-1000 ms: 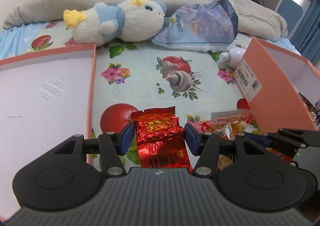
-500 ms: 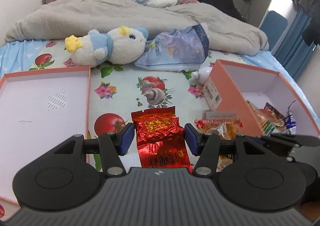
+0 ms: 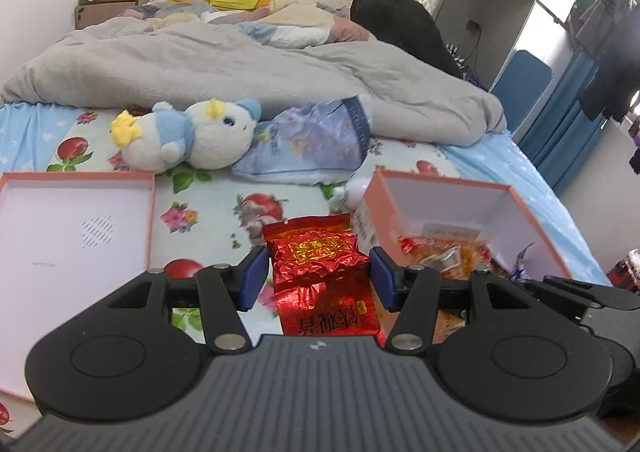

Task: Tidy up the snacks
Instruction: 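Lift both held packets up from the bed with both tools, then carry both held packets over the salmon box and lower them inside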

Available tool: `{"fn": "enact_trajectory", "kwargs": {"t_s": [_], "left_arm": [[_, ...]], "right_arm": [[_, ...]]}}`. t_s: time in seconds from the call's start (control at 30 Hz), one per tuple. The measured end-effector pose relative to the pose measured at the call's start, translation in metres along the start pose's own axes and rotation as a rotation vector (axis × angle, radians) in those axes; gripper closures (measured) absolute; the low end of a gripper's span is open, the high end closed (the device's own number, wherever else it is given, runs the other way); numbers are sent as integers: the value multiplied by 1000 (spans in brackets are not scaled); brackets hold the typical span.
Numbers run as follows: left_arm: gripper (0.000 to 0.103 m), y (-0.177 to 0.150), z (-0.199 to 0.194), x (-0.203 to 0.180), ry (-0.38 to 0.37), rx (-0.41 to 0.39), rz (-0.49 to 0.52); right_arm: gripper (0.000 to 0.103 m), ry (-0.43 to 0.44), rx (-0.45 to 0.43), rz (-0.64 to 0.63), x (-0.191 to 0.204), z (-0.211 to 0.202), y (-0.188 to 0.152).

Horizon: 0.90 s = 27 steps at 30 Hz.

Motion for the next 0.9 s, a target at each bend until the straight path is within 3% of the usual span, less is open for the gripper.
{"fn": "enact_trajectory", "kwargs": {"t_s": [0.1,0.57,0.9], "left_arm": [[42,15,-6,-14,-19,-23,-4],[42,73,-22,-101,-102,-126,48],[42,67,27,-146,-128,-36,91]], "right_arm": [[70,22,-27,15,-12,-14,15],[70,-32,-141,39,-84,-58,74],[70,-61,-140,90,-139,-40,80]]}}
Point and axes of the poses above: each gripper's, at about its wrist camera, not at the fingertips, and z roughly the way its jaws point, x to its left, y to its top, the point moved 3 cm from there along z, roughly the way its jaws point, and after that the axes turned 4 degrees about x, right-handed, at the moved point
